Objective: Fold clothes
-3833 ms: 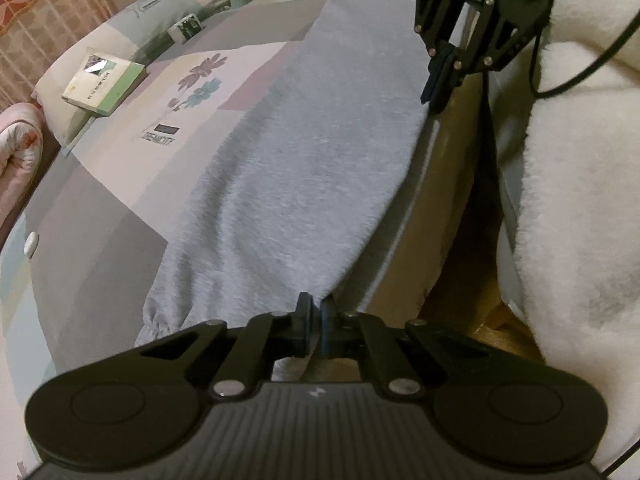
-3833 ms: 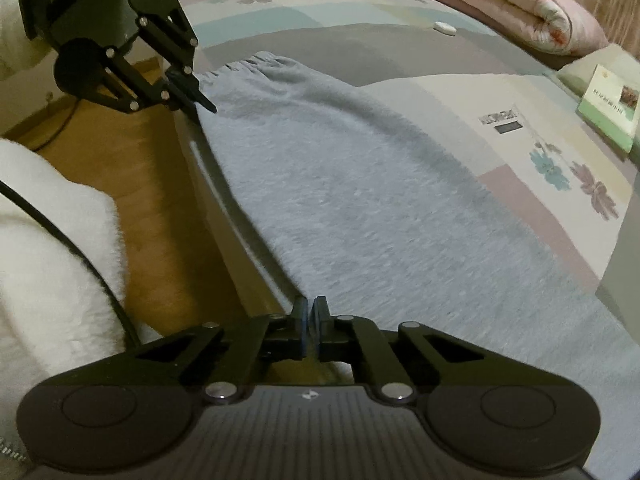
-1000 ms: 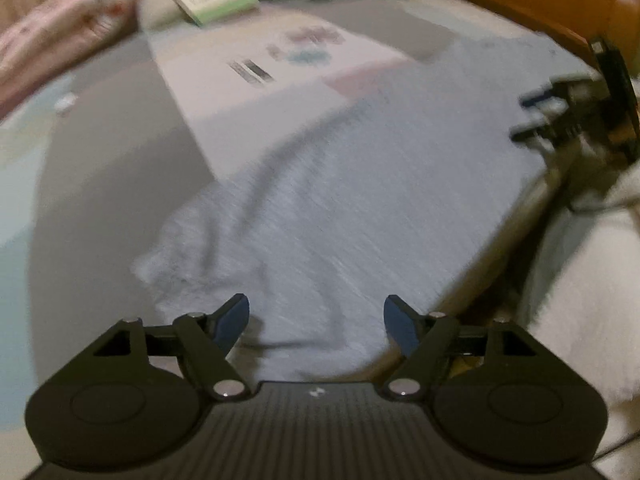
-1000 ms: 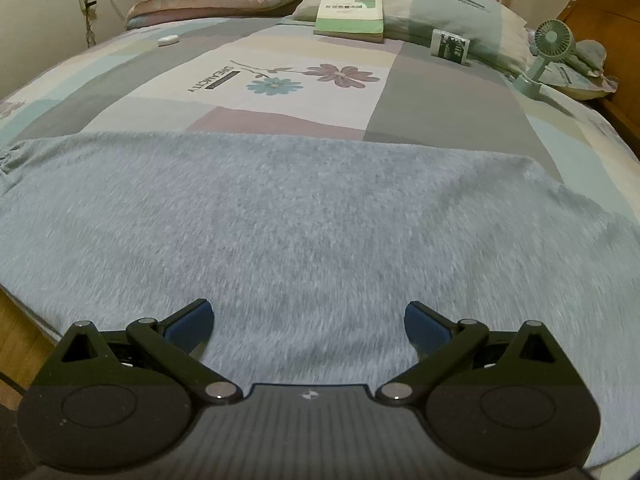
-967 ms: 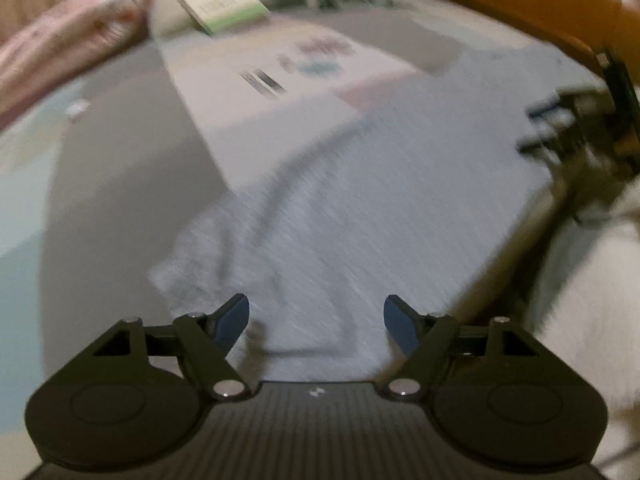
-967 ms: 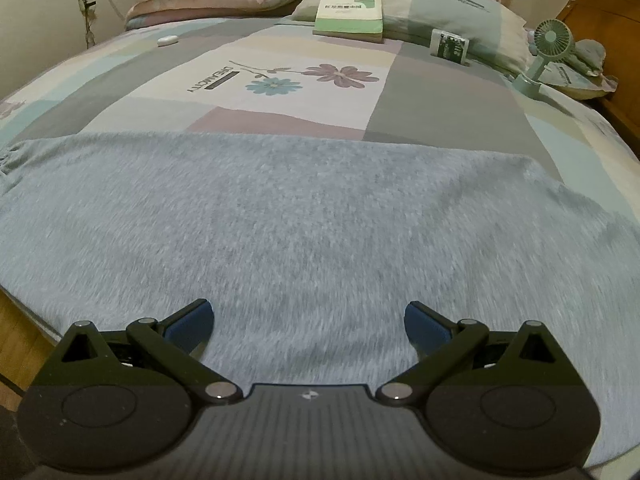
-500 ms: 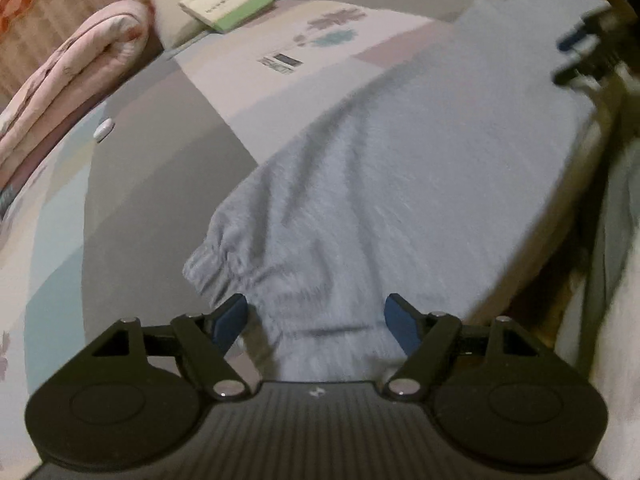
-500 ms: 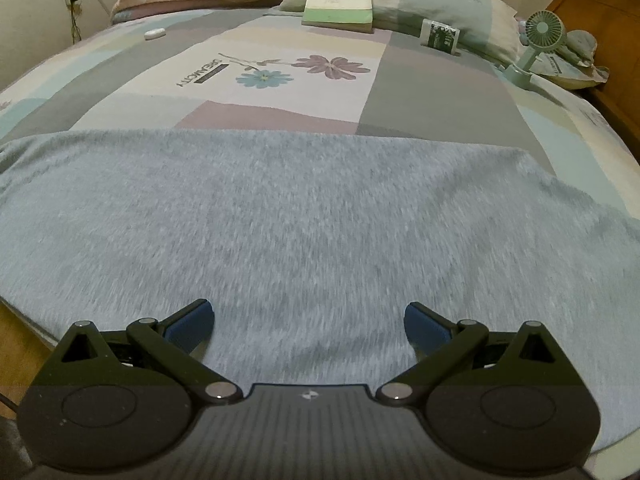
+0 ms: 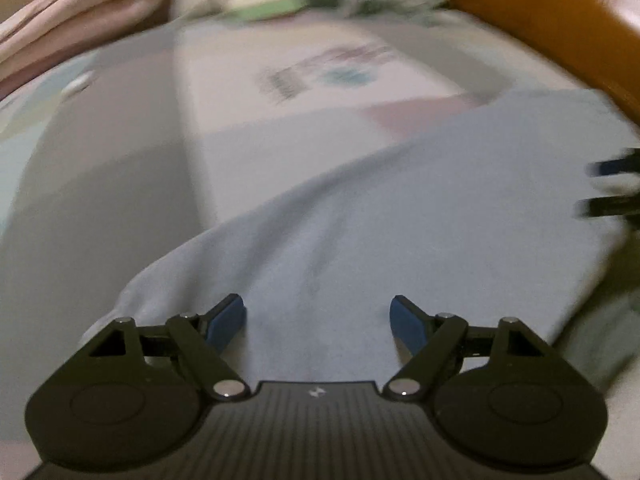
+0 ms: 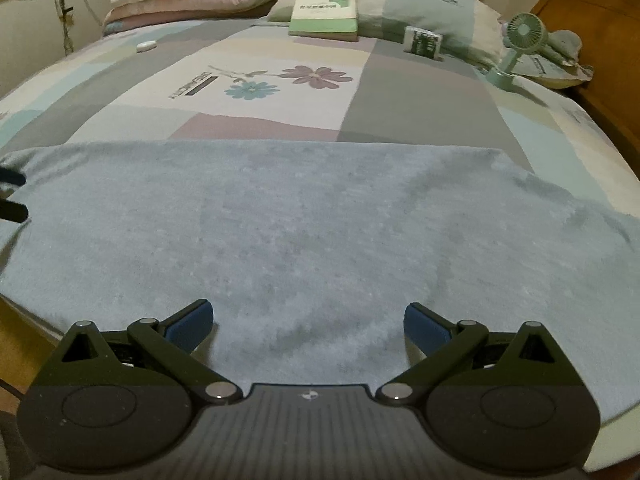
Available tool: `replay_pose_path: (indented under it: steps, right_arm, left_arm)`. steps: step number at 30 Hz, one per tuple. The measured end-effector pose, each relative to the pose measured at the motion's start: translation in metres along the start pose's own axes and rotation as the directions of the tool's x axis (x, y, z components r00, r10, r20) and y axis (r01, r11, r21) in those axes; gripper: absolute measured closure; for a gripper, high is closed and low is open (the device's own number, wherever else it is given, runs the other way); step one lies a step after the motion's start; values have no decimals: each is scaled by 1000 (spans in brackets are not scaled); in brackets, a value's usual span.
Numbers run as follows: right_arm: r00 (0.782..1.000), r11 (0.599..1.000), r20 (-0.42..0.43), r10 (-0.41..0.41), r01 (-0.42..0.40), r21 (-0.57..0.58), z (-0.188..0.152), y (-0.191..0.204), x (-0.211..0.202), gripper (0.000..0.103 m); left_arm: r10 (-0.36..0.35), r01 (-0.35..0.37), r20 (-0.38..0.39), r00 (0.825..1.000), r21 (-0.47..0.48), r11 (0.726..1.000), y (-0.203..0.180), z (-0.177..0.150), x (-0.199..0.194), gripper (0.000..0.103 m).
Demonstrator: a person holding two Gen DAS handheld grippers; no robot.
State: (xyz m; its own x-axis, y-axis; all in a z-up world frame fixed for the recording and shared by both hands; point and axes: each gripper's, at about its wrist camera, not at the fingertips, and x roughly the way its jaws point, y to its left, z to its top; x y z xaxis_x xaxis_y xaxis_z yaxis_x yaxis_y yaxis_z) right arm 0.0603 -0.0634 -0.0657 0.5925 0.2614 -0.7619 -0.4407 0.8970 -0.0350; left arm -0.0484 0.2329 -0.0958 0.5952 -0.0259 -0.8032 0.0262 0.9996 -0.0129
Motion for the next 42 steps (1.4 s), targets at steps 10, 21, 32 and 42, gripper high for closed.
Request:
replay_pose_path:
  steps: [10, 21, 32, 42]
  right_arm:
    - [999, 999, 19, -32, 31, 29, -3, -29, -16, 0]
    - [999, 999, -45, -12, 13, 38, -30, -41, -14, 0]
    - [999, 996, 18, -40, 38, 84, -19, -57, -25, 0]
    - [998, 994, -2, -66, 66, 83, -26, -60, -18, 0]
  left_arm:
    - [-87, 65, 94, 992, 213, 975, -70, 20, -29, 20]
    - [-167, 174, -50, 985, 353, 919, -128, -4, -5, 15]
    - [-177, 161, 26, 984, 301, 940, -137, 31, 16, 15]
    - [-124, 118, -6, 992, 332, 936, -139, 36, 15, 14]
